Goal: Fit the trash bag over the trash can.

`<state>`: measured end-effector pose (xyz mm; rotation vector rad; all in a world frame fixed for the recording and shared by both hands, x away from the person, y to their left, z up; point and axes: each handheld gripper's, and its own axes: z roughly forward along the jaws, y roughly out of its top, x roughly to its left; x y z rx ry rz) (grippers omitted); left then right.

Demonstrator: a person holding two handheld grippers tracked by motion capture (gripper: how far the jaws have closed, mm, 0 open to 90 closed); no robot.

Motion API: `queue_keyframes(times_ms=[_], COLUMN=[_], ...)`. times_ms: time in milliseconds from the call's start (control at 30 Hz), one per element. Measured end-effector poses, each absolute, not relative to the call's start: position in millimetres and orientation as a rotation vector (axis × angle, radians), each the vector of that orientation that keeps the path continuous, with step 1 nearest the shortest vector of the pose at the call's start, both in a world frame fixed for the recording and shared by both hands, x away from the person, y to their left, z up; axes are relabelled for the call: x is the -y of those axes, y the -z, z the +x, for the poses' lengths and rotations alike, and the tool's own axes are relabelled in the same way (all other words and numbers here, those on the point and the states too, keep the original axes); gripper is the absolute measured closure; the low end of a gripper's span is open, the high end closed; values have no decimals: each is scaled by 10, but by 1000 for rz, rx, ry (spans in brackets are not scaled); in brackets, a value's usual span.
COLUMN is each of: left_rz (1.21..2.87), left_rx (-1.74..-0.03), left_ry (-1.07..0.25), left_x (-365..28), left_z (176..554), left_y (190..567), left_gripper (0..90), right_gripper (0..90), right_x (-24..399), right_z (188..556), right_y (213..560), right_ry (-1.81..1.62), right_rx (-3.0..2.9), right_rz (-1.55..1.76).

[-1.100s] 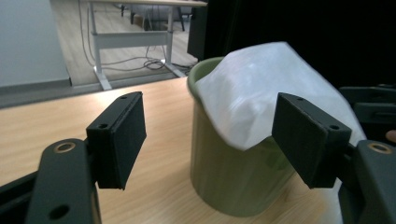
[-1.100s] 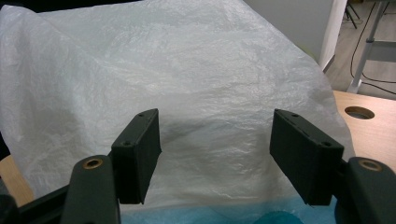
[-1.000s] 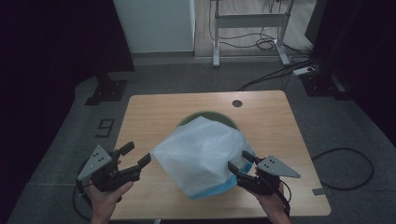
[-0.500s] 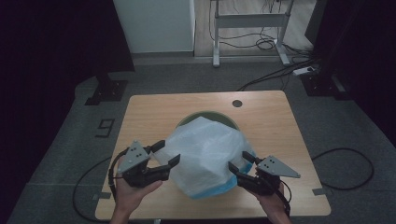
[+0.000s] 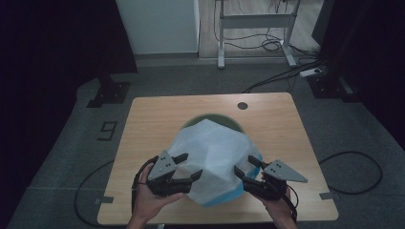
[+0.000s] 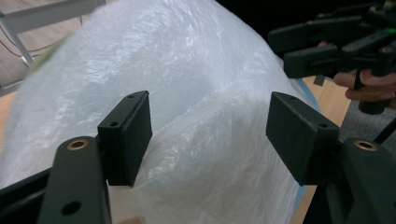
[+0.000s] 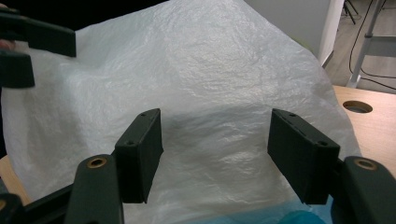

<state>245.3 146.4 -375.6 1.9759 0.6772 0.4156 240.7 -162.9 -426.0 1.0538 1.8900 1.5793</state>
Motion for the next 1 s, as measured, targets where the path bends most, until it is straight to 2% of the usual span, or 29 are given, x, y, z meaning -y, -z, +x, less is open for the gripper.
queue_keyframes(times_ms=[167, 300, 533, 700, 1000], left_rz=[1992, 1990, 1981, 1980, 1946], left_rx=[-670, -672, -662, -627, -582], left_ry=[-413, -425, -420, -399, -320], left_x=[-1420, -1414, -1439, -1434, -1443], left_z=[2469, 2479, 2492, 2473, 2476], left_y=[3810, 3835, 3844, 3830, 3800], left_gripper=[311, 360, 534, 692, 837], right_gripper=[349, 351, 354, 356, 357], right_x=[1623, 1626, 1647, 1670, 1716], right_z=[2408, 2406, 2401, 2402, 2398], right_y=[4266, 4262, 4257, 4251, 4264], right_ry=[-1578, -1580, -1581, -1587, -1591], right_rx=[-1893, -1892, -1888, -1880, -1869], right_rz=[1054, 1054, 1059, 1064, 1079])
